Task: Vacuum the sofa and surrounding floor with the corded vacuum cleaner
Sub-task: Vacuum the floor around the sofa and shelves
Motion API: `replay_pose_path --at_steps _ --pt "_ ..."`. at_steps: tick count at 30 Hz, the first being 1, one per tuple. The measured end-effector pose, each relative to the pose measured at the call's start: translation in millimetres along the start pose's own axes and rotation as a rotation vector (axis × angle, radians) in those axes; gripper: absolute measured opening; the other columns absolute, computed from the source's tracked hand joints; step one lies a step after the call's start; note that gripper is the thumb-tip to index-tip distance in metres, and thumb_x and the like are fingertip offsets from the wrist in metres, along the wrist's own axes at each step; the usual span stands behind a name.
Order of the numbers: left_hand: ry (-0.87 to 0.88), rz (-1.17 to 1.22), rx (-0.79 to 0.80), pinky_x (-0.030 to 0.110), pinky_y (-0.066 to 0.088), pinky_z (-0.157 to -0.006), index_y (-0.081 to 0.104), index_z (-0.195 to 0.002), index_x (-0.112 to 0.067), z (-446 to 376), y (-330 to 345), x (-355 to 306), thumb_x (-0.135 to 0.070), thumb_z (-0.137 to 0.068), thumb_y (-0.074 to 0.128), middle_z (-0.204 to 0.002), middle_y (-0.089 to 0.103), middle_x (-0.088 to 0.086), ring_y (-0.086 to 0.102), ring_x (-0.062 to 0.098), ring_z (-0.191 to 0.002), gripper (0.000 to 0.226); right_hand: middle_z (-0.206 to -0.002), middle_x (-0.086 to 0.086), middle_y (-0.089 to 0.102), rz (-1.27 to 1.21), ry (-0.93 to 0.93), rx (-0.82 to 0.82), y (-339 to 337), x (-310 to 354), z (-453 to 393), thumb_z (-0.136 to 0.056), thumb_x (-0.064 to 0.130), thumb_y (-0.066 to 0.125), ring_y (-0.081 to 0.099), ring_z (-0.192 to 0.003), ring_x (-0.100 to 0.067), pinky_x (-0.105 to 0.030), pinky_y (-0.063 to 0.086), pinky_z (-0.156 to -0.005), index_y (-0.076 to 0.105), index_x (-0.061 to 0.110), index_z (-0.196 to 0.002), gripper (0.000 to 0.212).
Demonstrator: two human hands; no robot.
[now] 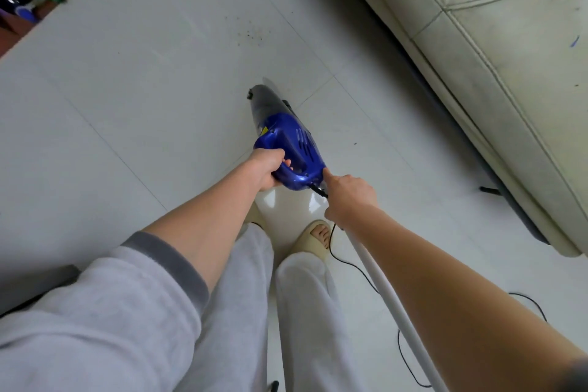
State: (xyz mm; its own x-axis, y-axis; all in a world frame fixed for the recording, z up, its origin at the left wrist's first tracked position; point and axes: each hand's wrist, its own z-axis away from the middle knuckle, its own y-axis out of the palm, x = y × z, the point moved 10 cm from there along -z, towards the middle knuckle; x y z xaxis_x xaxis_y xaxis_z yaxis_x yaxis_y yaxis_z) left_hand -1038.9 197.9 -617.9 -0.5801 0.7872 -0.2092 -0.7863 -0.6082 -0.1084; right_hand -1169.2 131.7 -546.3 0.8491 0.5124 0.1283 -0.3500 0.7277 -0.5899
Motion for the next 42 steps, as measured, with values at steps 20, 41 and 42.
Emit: replay_pose_path --at_steps 20,41,42 --pt "-0.039 0.02 -0.017 0.032 0.049 -0.064 0.053 -0.122 -0.006 13.8 16.0 46.6 -0.001 -0.094 0.043 -0.08 0.054 0.002 0.053 0.011 -0.071 0.031 -0.104 -0.007 0.058 0.028 0.009 0.079 22.0 -22.9 34.3 -0.088 0.006 0.05 0.058 -0.099 -0.027 -0.031 0.042 -0.069 0.033 0.018 -0.14 0.056" --pt "0.031 0.134 0.03 0.031 0.05 -0.077 0.051 -0.116 -0.01 4.3 21.4 31.0 -0.002 -0.094 0.043 -0.084 0.053 0.002 0.053 0.009 -0.074 0.024 -0.082 -0.001 0.045 0.133 -0.025 -0.034 15.8 -19.4 8.5 -0.087 0.009 0.055 0.048 -0.077 -0.022 -0.03 0.041 -0.063 0.039 0.017 -0.134 0.05" --pt "0.03 0.133 0.021 0.031 0.049 -0.076 0.051 -0.115 -0.01 4.1 14.2 32.1 -0.002 -0.094 0.043 -0.083 0.053 0.001 0.052 0.008 -0.073 0.024 -0.084 -0.002 0.045 0.133 -0.031 -0.029 18.4 -13.1 7.9 -0.087 0.011 0.056 0.048 -0.078 -0.022 -0.03 0.041 -0.064 0.039 0.018 -0.134 0.05"
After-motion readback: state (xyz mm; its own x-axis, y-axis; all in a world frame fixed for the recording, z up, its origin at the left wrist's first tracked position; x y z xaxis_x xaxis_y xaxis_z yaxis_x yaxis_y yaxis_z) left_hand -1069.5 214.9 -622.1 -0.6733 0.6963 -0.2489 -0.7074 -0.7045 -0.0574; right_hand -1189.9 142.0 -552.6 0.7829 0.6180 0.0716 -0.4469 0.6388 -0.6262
